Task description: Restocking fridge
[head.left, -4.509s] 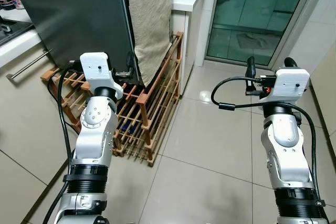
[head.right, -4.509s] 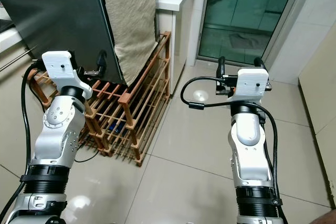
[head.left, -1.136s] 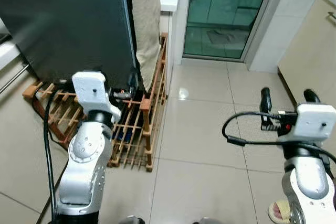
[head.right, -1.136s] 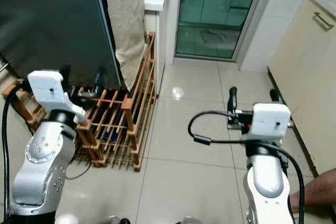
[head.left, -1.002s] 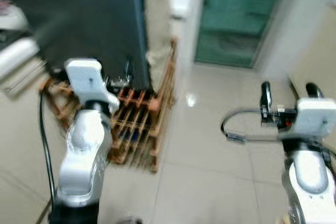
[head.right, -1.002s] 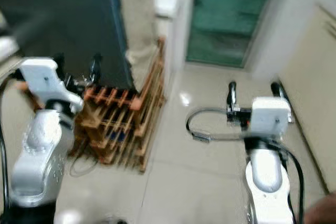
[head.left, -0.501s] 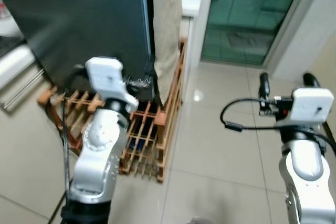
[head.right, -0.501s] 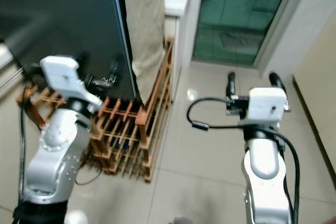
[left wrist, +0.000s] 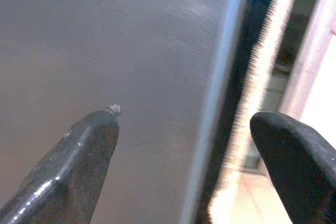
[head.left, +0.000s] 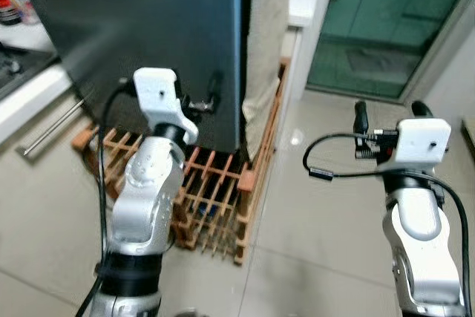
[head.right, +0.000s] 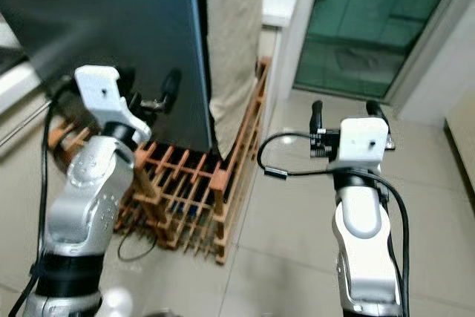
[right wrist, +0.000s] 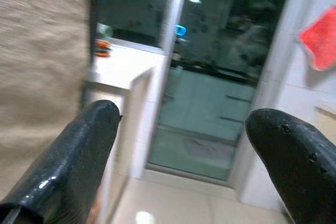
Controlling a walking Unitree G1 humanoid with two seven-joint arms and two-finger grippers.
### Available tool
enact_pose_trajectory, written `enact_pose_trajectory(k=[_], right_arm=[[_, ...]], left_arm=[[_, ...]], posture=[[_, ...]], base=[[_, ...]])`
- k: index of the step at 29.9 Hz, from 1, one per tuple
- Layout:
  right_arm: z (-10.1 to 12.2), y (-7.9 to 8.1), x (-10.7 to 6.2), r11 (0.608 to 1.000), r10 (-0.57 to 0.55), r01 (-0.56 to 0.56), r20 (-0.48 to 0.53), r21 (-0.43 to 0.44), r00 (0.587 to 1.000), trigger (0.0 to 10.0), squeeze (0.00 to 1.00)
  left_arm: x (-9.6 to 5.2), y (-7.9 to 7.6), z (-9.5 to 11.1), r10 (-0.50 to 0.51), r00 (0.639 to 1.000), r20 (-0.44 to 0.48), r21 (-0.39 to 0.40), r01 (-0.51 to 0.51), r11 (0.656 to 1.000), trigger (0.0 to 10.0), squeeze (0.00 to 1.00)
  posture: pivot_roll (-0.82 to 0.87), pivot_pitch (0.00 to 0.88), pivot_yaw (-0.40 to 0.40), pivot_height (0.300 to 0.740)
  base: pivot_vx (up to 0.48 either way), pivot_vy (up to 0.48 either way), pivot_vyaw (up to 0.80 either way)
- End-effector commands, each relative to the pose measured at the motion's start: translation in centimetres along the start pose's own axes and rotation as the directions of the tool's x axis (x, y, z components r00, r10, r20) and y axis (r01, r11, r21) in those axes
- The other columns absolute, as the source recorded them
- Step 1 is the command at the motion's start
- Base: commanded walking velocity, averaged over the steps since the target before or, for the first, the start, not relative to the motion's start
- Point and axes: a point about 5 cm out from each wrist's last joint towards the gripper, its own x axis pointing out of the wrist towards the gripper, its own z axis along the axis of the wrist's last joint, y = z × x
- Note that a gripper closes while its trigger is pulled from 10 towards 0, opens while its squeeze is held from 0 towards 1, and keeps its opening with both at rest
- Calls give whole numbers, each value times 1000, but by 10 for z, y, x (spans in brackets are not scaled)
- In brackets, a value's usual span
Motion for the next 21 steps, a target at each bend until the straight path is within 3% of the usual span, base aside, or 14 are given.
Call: enact_pose_trajectory(k=[1,5,8,13,17,21], right_arm=[[1,0,3,1000,0,0,12,-11,1000,10000,173],[0,0,4,1000,-1,1,12,-14,1000,10000,176],[-2,5,5,1000,8,-8,8,-11,1000,10000,180],[-2,7,9,1000,-3,3,8,14,1000,10000,180],[-5,8,5,998,-2,4,-28,56,1000,10000,184],[-12,5,-5,999,-12,16,-66,52,998,10000,180]], left_arm=[[5,-3,0,-1,1000,-6,2,1,1000,10000,0],[9,-4,0,11,1000,-6,-4,-11,1000,10000,0],[29,-20,-2,-4,1000,-27,-34,3,999,10000,0],[48,-30,-2,-28,998,-58,-69,24,997,10000,0],[54,-42,-1,-62,996,-59,-59,59,997,10000,0],[57,-44,4,-43,998,-34,-28,42,999,10000,0]], posture=[[-133,24,23,732],[-132,24,23,732],[-133,27,25,732],[-145,48,36,732],[-153,74,47,732],[-165,98,58,732]], base=[[0,0,0],[0,0,0],[0,0,0],[0,0,0],[0,0,0],[0,0,0]])
